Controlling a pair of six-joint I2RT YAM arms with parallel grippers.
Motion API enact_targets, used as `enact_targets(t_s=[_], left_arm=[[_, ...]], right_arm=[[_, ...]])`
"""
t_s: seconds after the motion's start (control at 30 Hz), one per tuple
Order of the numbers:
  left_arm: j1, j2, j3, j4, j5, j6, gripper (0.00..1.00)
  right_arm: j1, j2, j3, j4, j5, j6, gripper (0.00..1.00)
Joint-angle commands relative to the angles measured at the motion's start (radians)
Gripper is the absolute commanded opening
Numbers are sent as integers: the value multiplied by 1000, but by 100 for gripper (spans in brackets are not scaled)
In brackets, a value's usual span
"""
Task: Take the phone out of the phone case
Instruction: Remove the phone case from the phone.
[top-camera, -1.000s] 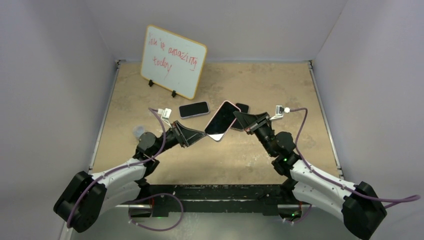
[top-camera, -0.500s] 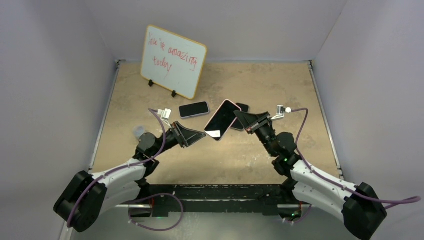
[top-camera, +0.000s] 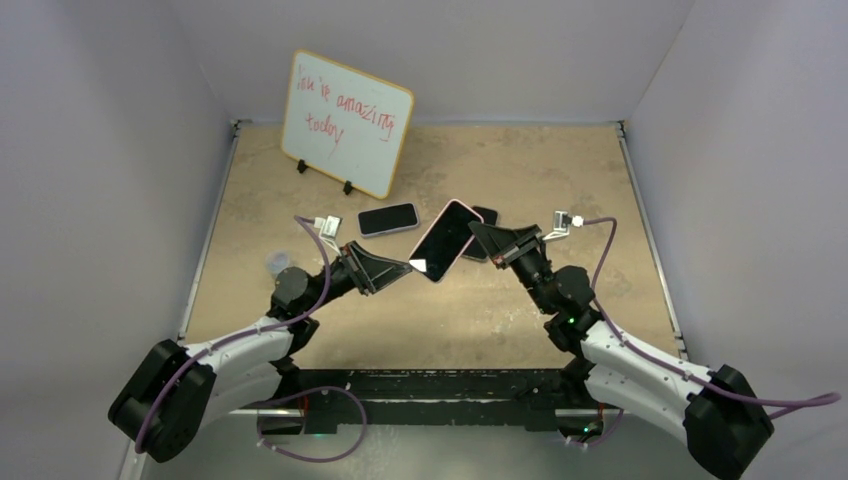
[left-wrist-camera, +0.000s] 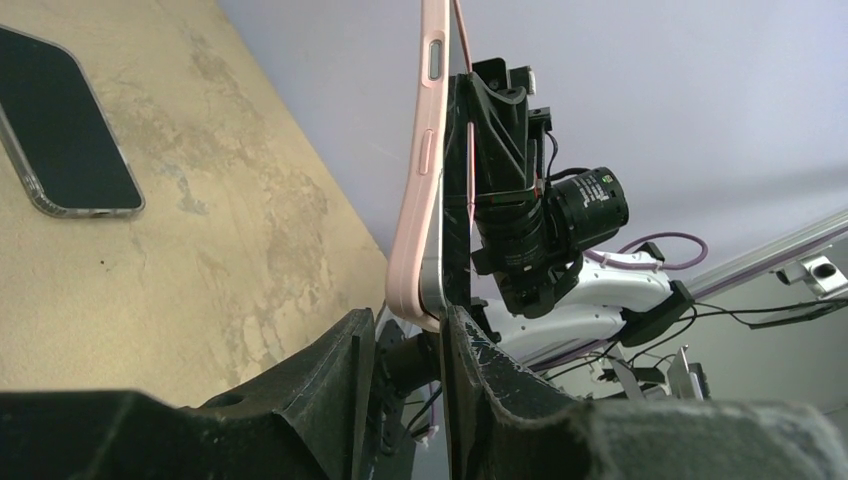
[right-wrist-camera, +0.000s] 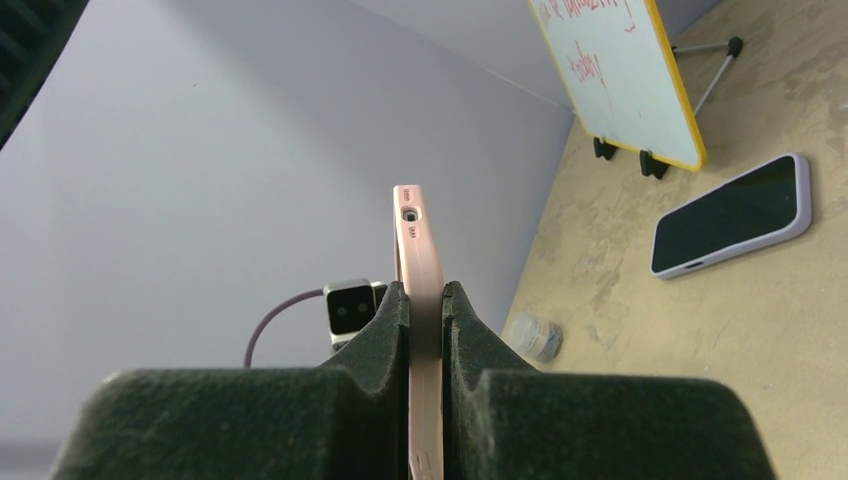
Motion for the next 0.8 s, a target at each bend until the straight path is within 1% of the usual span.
enact_targets(t_s=[0.0, 0.4, 0.77], left_arm=[[5, -2, -5, 63, 11, -14, 33], [5, 10, -13, 65, 8, -10, 30], [5, 22, -13, 58, 2, -10, 22]], right_arm=[[-1, -14, 11, 107, 3, 40, 0], [-1, -22, 11, 109, -1, 59, 0], [-1, -22, 22, 105, -9, 63, 0]])
